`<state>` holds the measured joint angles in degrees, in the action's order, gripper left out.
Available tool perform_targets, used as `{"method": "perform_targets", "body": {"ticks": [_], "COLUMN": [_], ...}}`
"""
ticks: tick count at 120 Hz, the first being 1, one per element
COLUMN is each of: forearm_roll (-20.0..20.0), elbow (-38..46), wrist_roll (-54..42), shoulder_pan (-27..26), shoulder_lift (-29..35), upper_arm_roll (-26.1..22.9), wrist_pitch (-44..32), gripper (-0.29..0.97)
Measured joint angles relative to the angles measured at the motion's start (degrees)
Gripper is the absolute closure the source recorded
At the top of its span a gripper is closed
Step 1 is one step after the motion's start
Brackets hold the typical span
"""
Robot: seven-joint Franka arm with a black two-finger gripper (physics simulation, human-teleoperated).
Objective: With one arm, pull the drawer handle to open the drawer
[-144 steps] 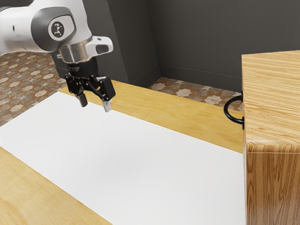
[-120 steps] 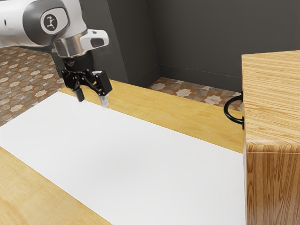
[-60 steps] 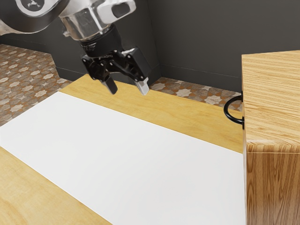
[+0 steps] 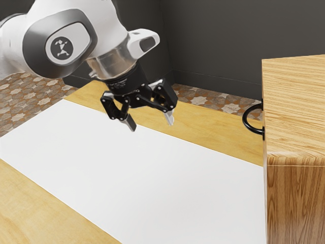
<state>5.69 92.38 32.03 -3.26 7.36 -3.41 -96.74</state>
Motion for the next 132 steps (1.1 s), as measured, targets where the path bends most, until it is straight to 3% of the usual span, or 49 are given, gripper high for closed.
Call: {"method": "perform_targets", "body": {"ticks": [26, 48, 80, 111, 132], "forearm_roll": [1.5, 2.0, 4.4, 9.5, 12.4], "elbow": [-0.2, -5.1, -8.5, -8.1, -7.0], "wrist_roll": [6.5, 10.3, 14.1, 16.5, 17.3], "shoulder_pan": [0.0, 0.3, -3.1, -4.9, -3.3], "shoulder_lift": [-1.2, -5.2, -8.1, -8.3, -8.3], "upper_arm_roll": [-2.6, -5.4, -6.5, -6.1, -5.8], "wrist_pitch": [-3.2, -4.4, -5.0, -5.1, -5.1], "gripper": [0.00, 0.00, 0.00, 0.00, 0.00]}}
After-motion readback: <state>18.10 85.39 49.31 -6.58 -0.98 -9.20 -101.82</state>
